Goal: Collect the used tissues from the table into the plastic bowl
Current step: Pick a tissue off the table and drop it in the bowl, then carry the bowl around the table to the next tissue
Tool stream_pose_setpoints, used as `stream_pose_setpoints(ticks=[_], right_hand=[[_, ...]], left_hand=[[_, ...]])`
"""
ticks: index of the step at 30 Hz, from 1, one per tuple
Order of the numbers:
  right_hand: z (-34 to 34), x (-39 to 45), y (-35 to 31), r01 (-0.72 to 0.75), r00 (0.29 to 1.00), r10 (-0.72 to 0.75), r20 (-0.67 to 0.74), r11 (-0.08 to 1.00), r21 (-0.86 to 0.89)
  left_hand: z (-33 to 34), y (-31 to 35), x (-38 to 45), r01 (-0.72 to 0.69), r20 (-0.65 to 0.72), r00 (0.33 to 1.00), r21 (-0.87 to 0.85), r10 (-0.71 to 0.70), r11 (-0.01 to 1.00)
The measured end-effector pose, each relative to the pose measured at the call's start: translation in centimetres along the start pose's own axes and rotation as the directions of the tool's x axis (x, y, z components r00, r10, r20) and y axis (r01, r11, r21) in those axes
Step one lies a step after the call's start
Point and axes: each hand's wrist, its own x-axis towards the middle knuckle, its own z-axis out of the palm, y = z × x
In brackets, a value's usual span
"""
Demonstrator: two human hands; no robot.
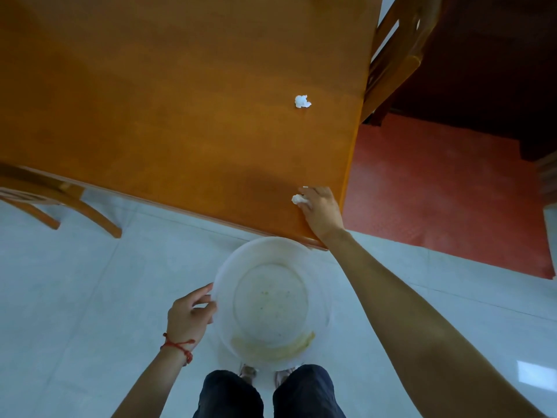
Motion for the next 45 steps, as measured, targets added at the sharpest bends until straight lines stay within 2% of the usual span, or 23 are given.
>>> stream_pose_setpoints(ticks=[4,7,10,13,15,18,21,23,26,28,31,39,45], right_hand=[[-0.6,-1.7,-1.2,-0.120,0.990,0.134,-0.036,0.960,0.254],[-0.4,-5.2,-2.8,-0.108,0.992,0.124,-0.022,0.933,0.344],[0.9,-9.6,-3.6,-0.057,0.998,0.056,0.012,0.939,0.338],[2.5,-13.3,-3.7,-0.133,0.962,0.071,0.264,0.965,0.224],[3.2,-15.1,-3.2,-0.140,0.934,0.095,0.346,0.984,0.109],[2.7,-17.2,-2.5,-0.142,0.962,0.121,0.245,0.987,0.071],[1.4,-19.4,-1.8,-0.160,0.987,0.159,0.032,0.986,0.042],[0.6,-21.1,-1.1,-0.218,0.971,0.219,-0.097,0.976,0.017],[0.0,-24.2,-0.1,-0.396,0.900,0.405,-0.164,0.914,0.084],[-0.1,-26.4,0.4,-0.514,0.829,0.546,-0.121,0.829,0.221],[-0.3,-29.1,0.6,-0.602,0.737,0.671,-0.084,0.707,0.371],[-2.5,-35.1,2.1,-0.652,0.521,0.835,-0.176,0.522,0.549],[-5.8,-39.0,5.4,-0.638,0.419,0.878,-0.229,0.465,0.614]], left_hand=[[0.1,0.0,-0.1,0.004,-0.007,1.000,0.013,-0.004,1.000],[0.1,0.1,-0.3,-0.001,-0.011,1.000,0.001,0.001,1.000],[0.1,0.0,-0.4,-0.003,-0.008,1.000,-0.024,0.003,1.000],[0.0,-0.5,-0.4,0.000,0.010,1.000,-0.082,0.001,0.997],[-0.1,-0.8,-0.4,-0.008,0.042,0.999,-0.099,0.012,0.995],[-0.2,-1.1,-0.5,-0.028,0.075,0.997,-0.091,0.035,0.995],[-0.4,-1.2,-0.6,-0.044,0.102,0.993,-0.079,0.052,0.996],[-0.4,-1.2,-0.7,-0.045,0.130,0.990,-0.071,0.054,0.996],[-0.2,-0.9,-0.9,-0.077,0.172,0.981,-0.060,0.087,0.995],[0.1,-0.6,-1.2,-0.121,0.213,0.969,-0.042,0.127,0.992],[1.1,0.0,-1.5,-0.186,0.277,0.944,0.007,0.177,0.982],[6.2,2.6,-3.5,-0.357,0.461,0.845,0.111,0.270,0.928],[12.1,5.4,-6.2,-0.438,0.561,0.768,0.110,0.308,0.892]])
